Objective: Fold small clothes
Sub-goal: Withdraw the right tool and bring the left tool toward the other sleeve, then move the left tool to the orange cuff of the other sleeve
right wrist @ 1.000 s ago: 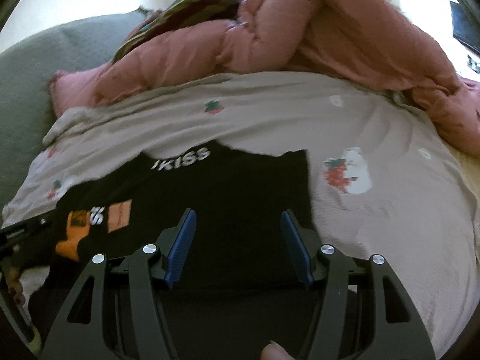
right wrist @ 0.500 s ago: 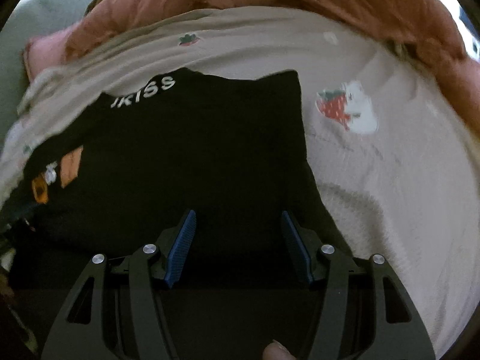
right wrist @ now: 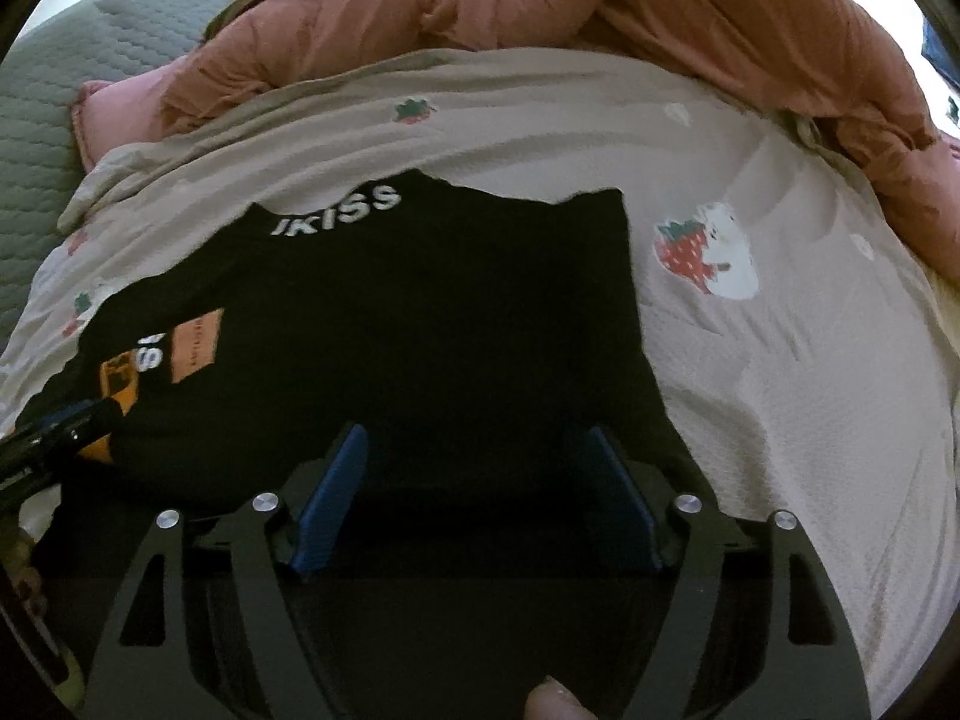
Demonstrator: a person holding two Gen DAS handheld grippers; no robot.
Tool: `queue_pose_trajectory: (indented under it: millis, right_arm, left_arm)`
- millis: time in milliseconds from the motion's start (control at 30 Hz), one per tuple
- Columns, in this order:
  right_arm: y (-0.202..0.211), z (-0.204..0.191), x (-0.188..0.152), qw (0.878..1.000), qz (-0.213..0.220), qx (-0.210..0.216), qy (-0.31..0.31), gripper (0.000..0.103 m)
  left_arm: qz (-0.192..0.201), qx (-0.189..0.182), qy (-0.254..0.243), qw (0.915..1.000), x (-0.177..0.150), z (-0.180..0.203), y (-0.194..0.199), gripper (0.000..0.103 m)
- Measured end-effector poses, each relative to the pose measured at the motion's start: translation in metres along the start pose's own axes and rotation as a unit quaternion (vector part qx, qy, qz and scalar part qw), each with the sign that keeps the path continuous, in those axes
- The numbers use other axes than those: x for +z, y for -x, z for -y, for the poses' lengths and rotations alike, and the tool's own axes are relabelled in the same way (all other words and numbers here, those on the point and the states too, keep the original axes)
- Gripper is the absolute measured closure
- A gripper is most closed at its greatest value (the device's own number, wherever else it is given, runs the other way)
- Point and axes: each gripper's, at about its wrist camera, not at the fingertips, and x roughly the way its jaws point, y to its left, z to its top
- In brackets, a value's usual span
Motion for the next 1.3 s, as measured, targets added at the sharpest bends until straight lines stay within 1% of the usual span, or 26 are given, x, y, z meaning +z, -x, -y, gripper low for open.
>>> queue_pose_trajectory:
  millis: [67,167,233,400,667,800,1067,1300]
  right_arm:
    - [0.003,-0.005,0.0,1.0,0.004,0.003,0.002,0.016]
    - [0.009,-0.013,0.001,1.0,0.009,0.015,0.003,0.013]
    - [0.013,-0.017,0.001,1.0,0.012,0.02,0.005,0.008]
    - [0.024,-0.026,0.003,0.999,0.024,0.035,0.007,0.006]
    - [0.039,-0.039,0.004,0.998,0.04,0.046,0.019,0.005]
    - [0.047,-0.048,0.004,0.997,0.047,0.054,0.028,0.005]
    - [0.059,-0.074,-0.002,0.994,0.062,0.071,0.048,0.005]
    - [0.072,-0.11,-0.01,0.989,0.073,0.096,0.09,0.005]
  left_arm:
    - [0.011,0.005,0.0,0.9999,0.002,-0.002,0.008,0.026]
    - [0.025,0.011,0.003,0.9996,0.003,-0.006,0.018,0.022]
    - [0.032,0.017,0.001,0.9994,0.003,-0.008,0.023,0.018]
    - [0.043,0.035,0.0,0.9984,0.0,-0.014,0.033,0.011]
    - [0.066,0.056,0.011,0.9962,-0.009,-0.03,0.053,0.01]
    - [0.075,0.074,0.014,0.9944,-0.017,-0.04,0.061,0.01]
    - [0.092,0.096,0.049,0.99,-0.029,-0.07,0.08,0.01]
    - [0.113,0.116,0.083,0.9832,-0.041,-0.097,0.101,0.01]
